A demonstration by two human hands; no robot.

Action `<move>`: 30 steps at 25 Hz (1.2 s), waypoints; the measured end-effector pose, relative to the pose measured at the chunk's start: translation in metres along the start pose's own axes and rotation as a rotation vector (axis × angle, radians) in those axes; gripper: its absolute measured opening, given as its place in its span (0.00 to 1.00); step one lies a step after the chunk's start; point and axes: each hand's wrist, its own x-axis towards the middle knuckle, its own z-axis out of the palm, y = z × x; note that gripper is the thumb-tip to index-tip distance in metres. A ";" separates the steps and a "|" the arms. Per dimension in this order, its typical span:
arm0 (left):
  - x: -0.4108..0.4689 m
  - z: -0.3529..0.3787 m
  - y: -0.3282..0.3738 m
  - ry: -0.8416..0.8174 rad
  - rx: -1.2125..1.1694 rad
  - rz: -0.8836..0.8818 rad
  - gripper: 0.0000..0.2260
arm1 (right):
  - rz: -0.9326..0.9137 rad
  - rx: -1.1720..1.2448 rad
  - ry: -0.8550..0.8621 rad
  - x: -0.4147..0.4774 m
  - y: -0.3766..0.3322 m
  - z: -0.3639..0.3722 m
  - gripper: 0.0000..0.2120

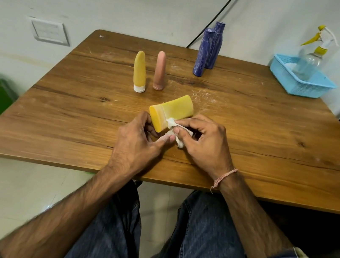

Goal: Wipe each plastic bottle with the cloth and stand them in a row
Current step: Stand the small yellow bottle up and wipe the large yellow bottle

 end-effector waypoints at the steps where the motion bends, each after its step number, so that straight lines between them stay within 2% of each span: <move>1: 0.000 -0.001 0.000 0.000 -0.017 -0.006 0.18 | -0.001 -0.011 0.010 0.000 -0.001 0.000 0.08; 5: 0.000 -0.001 0.000 -0.020 -0.050 -0.052 0.12 | -0.043 -0.055 0.135 0.009 -0.012 -0.008 0.08; 10: -0.003 -0.003 0.002 -0.060 -0.030 -0.057 0.09 | -0.190 -0.088 0.039 0.026 -0.027 0.010 0.10; 15: -0.004 -0.004 0.005 -0.054 -0.018 -0.069 0.10 | -0.240 -0.007 0.123 0.008 -0.017 0.020 0.09; 19: -0.002 -0.006 0.004 -0.077 -0.004 -0.056 0.05 | -0.211 0.041 0.155 -0.003 -0.015 0.030 0.08; 23: -0.001 -0.007 0.005 -0.119 0.001 -0.060 0.05 | -0.150 0.059 0.137 -0.013 -0.010 0.031 0.09; 27: 0.003 -0.012 0.005 -0.163 -0.167 -0.144 0.02 | -0.116 0.065 0.097 -0.019 -0.007 0.027 0.10; 29: 0.005 -0.014 0.007 -0.156 -0.318 -0.188 0.09 | -0.101 0.060 0.070 -0.019 -0.007 0.024 0.09; 30: 0.006 -0.014 0.007 -0.138 -0.317 -0.193 0.15 | -0.094 0.055 0.050 -0.019 -0.007 0.021 0.09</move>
